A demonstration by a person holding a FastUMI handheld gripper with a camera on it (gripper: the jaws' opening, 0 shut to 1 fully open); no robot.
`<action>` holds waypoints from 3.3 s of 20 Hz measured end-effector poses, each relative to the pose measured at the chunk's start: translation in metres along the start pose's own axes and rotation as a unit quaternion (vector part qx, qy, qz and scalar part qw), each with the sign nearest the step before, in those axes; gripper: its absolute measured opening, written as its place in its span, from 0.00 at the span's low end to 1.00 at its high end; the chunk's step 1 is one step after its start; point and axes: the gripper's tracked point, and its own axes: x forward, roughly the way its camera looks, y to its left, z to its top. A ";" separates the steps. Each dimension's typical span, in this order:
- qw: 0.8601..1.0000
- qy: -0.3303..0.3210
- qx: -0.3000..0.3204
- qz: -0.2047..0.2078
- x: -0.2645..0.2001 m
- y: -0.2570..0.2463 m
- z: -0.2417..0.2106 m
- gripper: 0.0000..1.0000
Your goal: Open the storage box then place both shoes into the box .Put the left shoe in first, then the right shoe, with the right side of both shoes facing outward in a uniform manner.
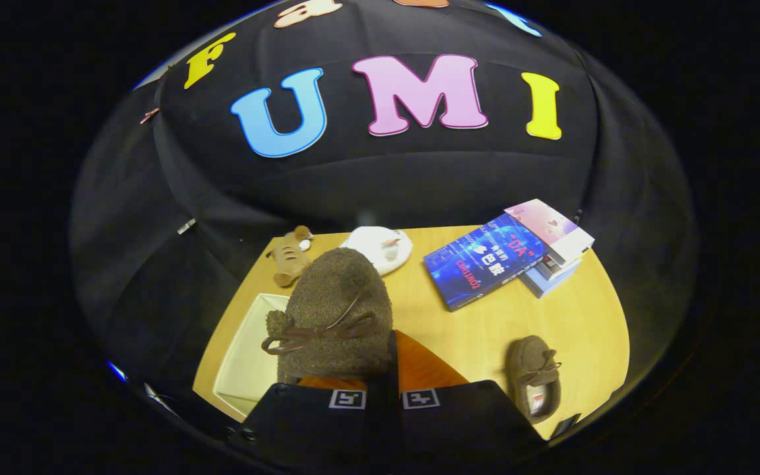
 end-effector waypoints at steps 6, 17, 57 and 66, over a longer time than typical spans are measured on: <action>0.999 0.029 0.019 0.004 0.029 0.089 -0.017 0.05; 0.993 0.100 0.033 -0.056 0.101 0.129 -0.111 0.06; 0.984 -0.127 -0.083 -0.091 -0.089 -0.137 0.012 0.99; 0.988 -0.046 -0.069 -0.130 -0.087 -0.297 -0.078 0.99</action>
